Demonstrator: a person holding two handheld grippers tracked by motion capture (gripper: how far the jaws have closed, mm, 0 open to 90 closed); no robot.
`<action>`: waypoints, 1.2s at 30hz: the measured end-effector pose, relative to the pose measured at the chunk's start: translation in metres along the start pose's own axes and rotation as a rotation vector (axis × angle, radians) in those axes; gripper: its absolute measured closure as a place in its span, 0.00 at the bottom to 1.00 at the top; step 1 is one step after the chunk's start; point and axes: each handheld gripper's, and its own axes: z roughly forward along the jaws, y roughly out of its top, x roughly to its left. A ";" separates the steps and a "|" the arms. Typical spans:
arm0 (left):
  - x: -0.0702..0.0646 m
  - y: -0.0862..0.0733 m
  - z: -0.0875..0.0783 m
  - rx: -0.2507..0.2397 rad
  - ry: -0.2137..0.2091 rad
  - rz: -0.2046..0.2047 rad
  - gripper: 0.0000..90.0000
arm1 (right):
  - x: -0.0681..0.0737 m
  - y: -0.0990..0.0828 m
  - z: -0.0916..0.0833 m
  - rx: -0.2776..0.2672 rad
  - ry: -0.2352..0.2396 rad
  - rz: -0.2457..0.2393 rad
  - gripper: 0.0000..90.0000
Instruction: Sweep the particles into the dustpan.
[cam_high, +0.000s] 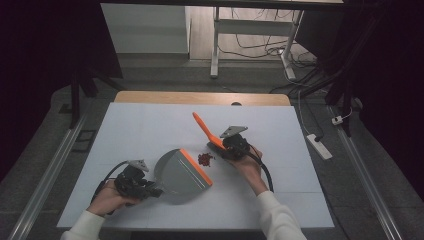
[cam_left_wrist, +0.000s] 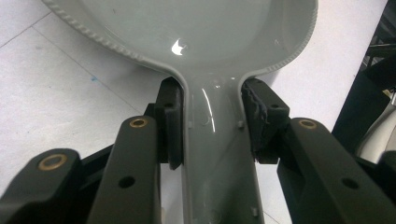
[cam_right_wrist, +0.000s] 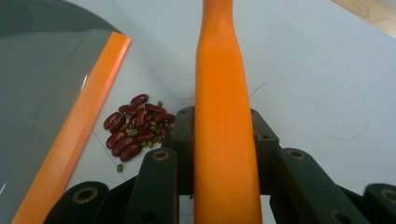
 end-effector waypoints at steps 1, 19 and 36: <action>0.000 0.000 0.000 0.000 -0.001 -0.001 0.68 | 0.000 0.000 0.001 0.002 0.002 0.006 0.78; 0.001 0.000 0.002 -0.001 -0.007 -0.003 0.68 | 0.016 0.006 0.008 0.009 0.020 -0.030 0.78; 0.002 -0.001 0.003 0.000 -0.015 -0.008 0.68 | 0.029 0.010 0.010 0.005 0.049 -0.052 0.78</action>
